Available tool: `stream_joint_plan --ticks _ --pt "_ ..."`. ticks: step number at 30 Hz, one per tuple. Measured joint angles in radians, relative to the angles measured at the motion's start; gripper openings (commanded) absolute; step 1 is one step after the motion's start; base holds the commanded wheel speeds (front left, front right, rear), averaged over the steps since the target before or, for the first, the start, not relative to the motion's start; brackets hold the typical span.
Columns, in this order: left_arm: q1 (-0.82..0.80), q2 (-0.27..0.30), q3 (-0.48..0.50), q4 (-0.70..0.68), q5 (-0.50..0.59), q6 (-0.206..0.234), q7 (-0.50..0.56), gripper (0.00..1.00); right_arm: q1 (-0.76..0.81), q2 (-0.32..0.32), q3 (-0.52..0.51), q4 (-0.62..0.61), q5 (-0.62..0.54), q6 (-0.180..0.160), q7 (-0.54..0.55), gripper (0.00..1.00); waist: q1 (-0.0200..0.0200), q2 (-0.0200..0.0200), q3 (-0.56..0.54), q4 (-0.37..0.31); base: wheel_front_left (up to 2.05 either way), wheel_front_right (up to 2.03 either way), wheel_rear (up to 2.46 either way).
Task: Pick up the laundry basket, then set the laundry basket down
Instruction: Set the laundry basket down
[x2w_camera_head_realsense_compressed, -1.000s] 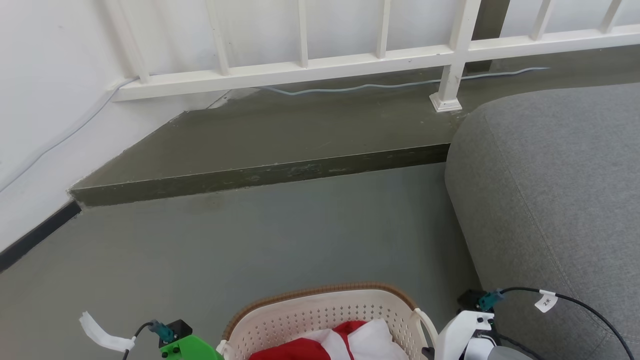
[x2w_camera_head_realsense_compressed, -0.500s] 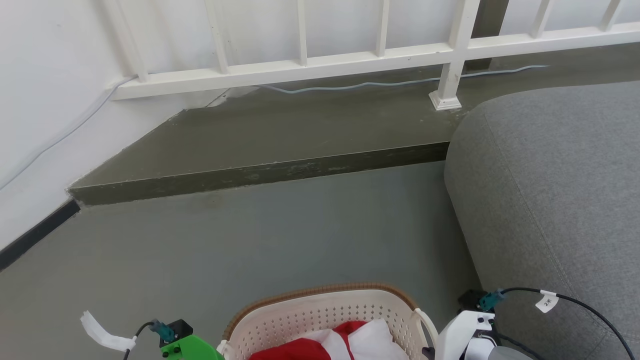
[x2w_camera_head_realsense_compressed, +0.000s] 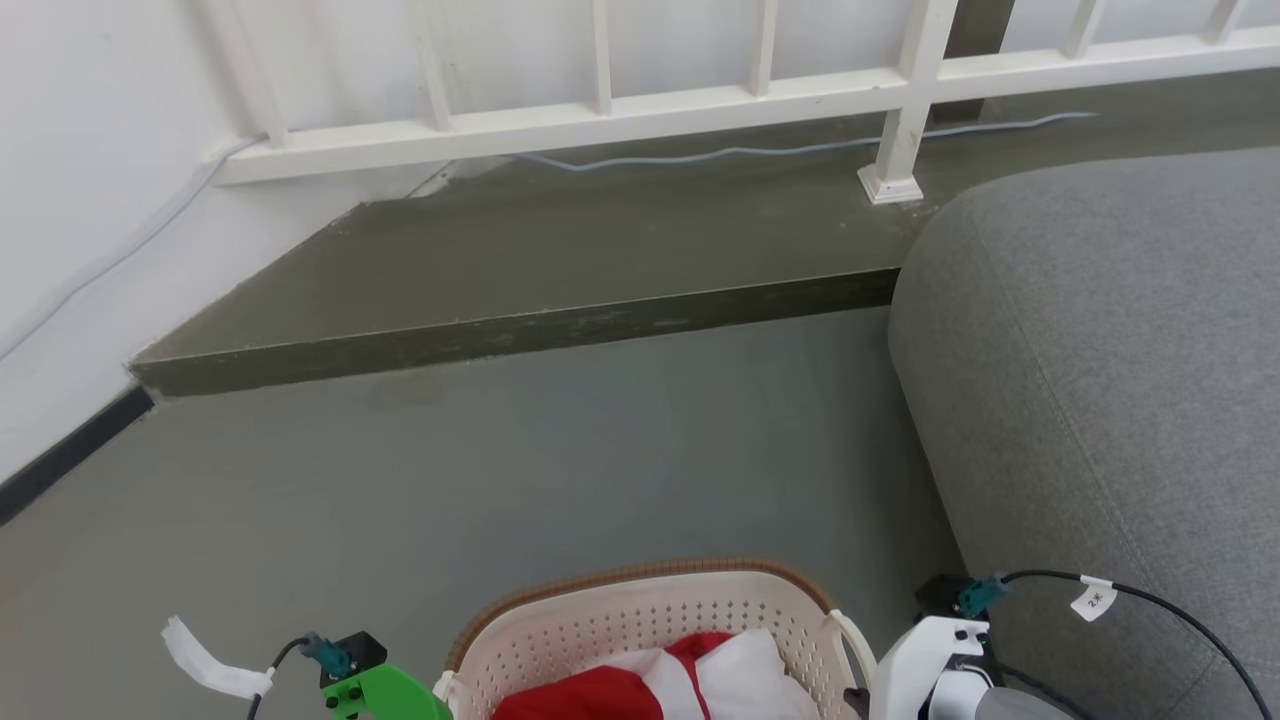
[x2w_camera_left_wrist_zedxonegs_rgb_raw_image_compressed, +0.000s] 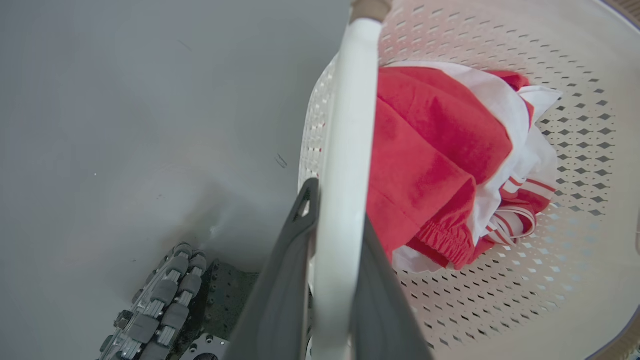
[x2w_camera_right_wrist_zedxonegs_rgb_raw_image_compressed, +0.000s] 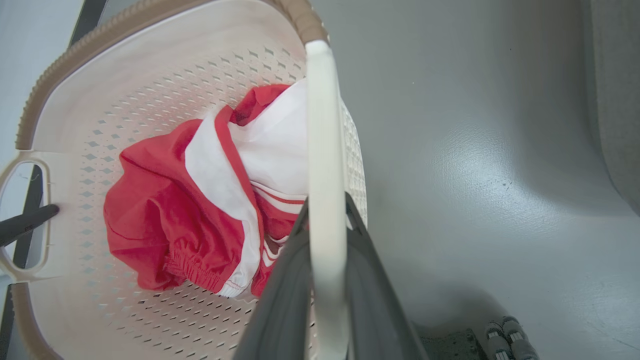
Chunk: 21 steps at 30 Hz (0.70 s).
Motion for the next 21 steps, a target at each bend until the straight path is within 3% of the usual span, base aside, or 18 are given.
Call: stream_joint_plan --ticks 21 --pt "-0.122 0.009 -0.007 -0.049 0.011 0.013 -0.097 0.0 -0.157 -0.012 0.008 -0.041 -0.002 -0.029 -0.062 0.0 0.0 0.0 0.159 -0.016 0.0 0.0 0.0"
